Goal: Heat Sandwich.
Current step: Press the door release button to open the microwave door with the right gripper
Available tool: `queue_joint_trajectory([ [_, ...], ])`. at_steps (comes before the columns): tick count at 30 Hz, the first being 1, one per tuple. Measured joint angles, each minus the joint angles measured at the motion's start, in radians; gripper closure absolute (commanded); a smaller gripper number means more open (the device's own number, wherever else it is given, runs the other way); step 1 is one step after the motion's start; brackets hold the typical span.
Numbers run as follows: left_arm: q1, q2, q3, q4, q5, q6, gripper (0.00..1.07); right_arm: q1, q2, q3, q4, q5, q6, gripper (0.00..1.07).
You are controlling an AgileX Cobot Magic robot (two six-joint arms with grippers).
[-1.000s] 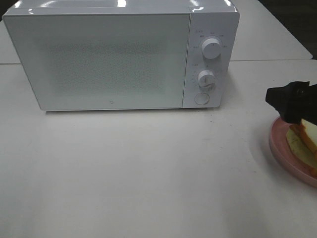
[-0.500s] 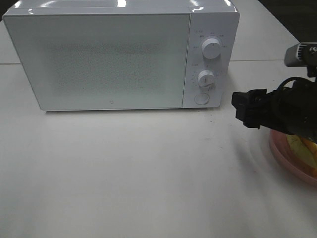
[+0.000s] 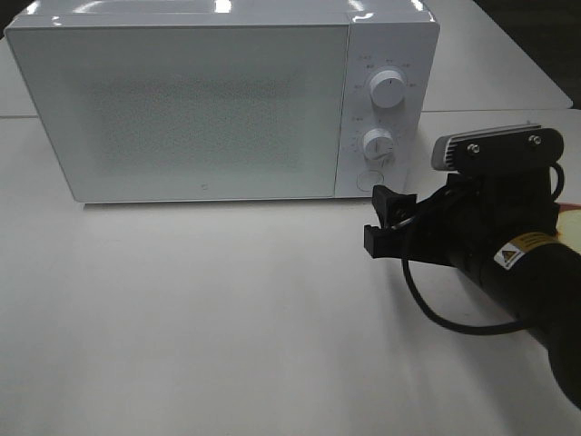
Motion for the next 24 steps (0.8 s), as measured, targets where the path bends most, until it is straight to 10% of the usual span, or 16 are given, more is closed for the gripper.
queue_joint_trajectory([
  [24,0.000,0.000,0.000,0.000,0.000,0.000,0.05,0.035,0.112,-0.049,0.109,-0.055,0.173,0.31],
])
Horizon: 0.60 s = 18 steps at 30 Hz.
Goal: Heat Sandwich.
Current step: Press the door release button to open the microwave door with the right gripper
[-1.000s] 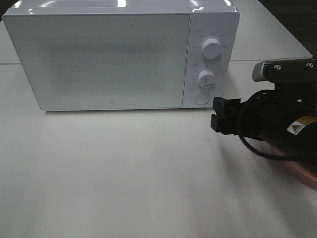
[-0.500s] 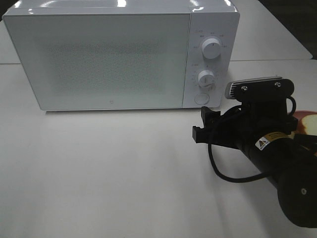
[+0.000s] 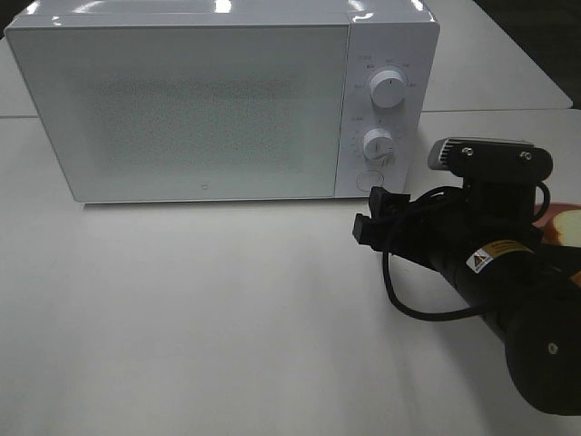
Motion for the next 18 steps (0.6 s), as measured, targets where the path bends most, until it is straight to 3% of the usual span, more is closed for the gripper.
queue_joint_trajectory([
  [13,0.000,0.000,0.000,0.000,0.000,0.000,0.05,0.000,0.000,0.000,-0.020,0.045,1.017,0.32],
  [18,0.000,0.000,0.000,0.000,0.000,0.000,0.05,0.000,0.000,0.000,-0.022,0.057,1.227,0.38],
])
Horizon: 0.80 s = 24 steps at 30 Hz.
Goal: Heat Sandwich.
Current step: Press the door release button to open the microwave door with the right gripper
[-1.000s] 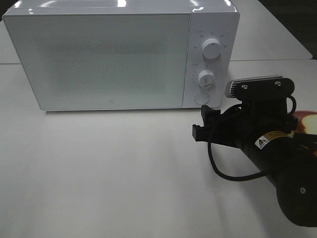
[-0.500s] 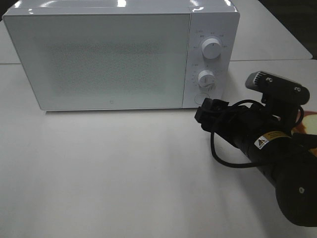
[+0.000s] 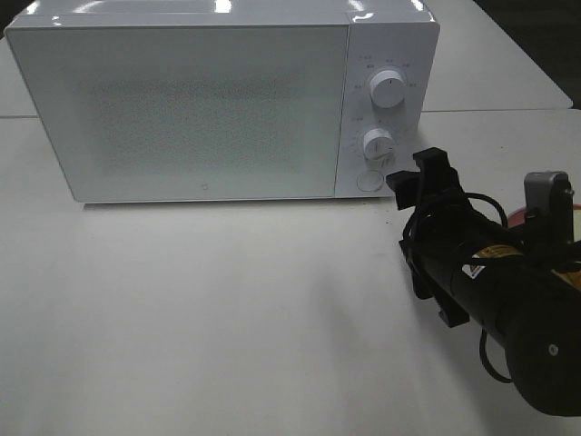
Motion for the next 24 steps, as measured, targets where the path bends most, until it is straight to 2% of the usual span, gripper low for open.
queue_joint_trajectory([
  [3,0.000,0.000,0.000,0.000,0.000,0.000,0.05,0.000,0.000,0.000,0.000,0.000,0.087,0.46],
  [5,0.000,0.000,0.000,0.000,0.000,0.000,0.05,0.000,0.000,0.000,0.000,0.000,0.121,0.60],
  [6,0.000,0.000,0.000,0.000,0.000,0.000,0.05,0.000,0.000,0.000,0.000,0.000,0.121,0.60],
  [8,0.000,0.000,0.000,0.000,0.000,0.000,0.05,0.000,0.000,0.000,0.000,0.000,0.131,0.72],
  [9,0.000,0.000,0.000,0.000,0.000,0.000,0.05,0.000,0.000,0.000,0.000,0.000,0.131,0.88],
  [10,0.000,0.000,0.000,0.000,0.000,0.000,0.05,0.000,0.000,0.000,0.000,0.000,0.131,0.88],
  [13,0.000,0.000,0.000,0.000,0.000,0.000,0.05,0.000,0.000,0.000,0.000,0.005,0.157,1.07],
  [20,0.000,0.000,0.000,0.000,0.000,0.000,0.05,0.000,0.000,0.000,-0.011,0.055,0.232,1.07],
  [24,0.000,0.000,0.000,0.000,0.000,0.000,0.05,-0.015,0.001,-0.009,-0.057,0.082,0.243,1.07],
])
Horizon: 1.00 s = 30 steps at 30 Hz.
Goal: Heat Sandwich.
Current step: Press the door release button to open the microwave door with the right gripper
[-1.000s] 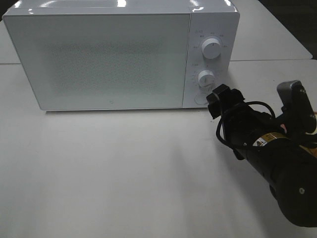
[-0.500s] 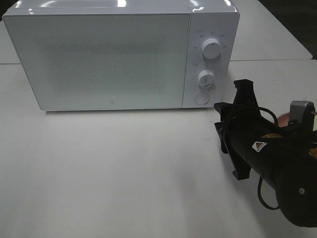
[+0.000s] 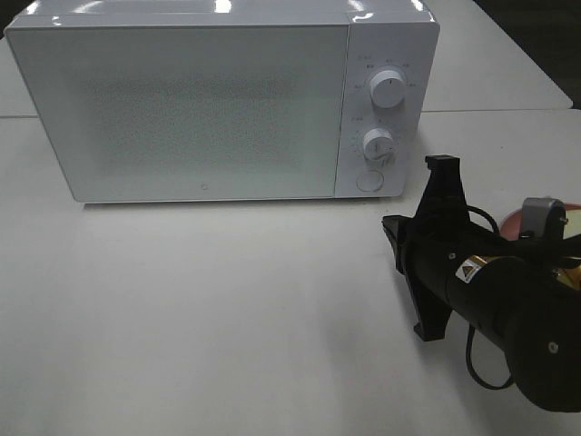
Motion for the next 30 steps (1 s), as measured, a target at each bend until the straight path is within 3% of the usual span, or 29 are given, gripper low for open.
queue_joint_trajectory([
  [10,0.000,0.000,0.000,0.000,0.000,0.000,0.05,-0.098,0.009,-0.065,-0.145,0.081,0.018,1.07],
  [19,0.000,0.000,0.000,0.000,0.000,0.000,0.05,-0.177,0.128,-0.164,-0.306,0.096,0.085,1.07],
  [30,0.000,0.000,0.000,0.000,0.000,0.000,0.05,-0.262,0.231,-0.252,-0.338,0.067,0.102,1.07],
])
